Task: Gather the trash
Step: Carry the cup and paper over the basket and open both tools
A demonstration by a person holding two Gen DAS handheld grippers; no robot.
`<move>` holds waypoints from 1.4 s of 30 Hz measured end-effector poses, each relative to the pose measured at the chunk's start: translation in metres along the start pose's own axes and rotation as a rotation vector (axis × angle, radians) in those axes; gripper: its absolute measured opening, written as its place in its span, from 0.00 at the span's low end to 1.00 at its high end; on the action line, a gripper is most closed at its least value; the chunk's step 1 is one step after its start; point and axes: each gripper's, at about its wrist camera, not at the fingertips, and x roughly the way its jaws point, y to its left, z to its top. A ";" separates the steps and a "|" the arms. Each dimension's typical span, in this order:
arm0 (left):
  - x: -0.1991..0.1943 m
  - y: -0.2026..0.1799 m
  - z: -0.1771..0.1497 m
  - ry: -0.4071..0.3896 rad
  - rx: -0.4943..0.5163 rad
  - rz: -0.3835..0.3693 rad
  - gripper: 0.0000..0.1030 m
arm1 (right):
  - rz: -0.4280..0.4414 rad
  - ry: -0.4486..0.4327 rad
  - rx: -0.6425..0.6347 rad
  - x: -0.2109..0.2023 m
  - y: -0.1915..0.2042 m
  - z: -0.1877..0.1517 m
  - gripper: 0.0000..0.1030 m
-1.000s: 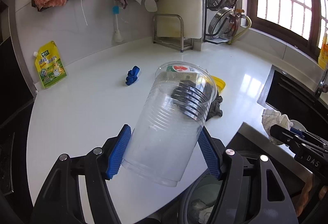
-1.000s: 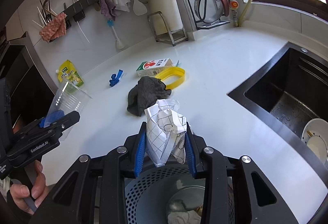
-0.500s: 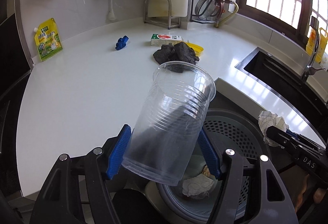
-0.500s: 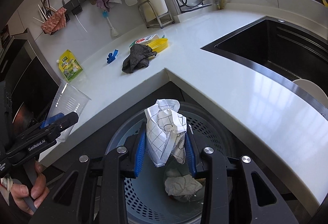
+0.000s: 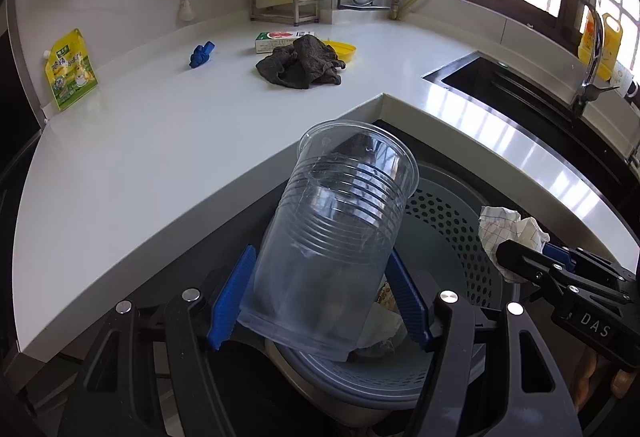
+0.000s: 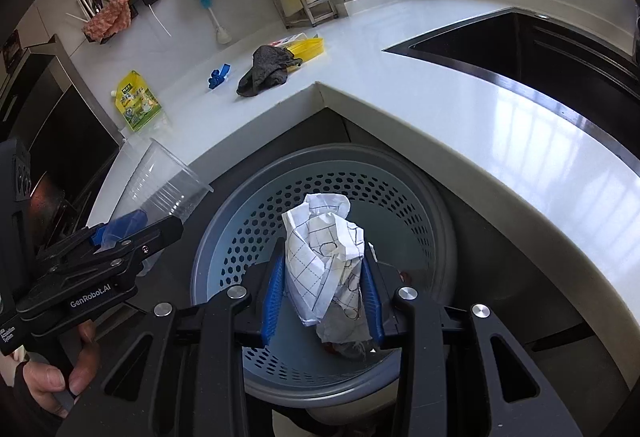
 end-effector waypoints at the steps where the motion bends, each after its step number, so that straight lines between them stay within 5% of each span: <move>1: 0.001 -0.001 -0.001 0.002 0.000 0.000 0.63 | 0.002 0.006 0.000 0.002 0.000 -0.001 0.33; 31: 0.033 -0.004 -0.024 0.101 -0.006 -0.024 0.63 | -0.008 0.057 0.032 0.019 -0.008 -0.012 0.37; 42: 0.035 0.003 -0.025 0.110 -0.025 -0.019 0.71 | -0.017 0.026 0.059 0.013 -0.015 -0.010 0.60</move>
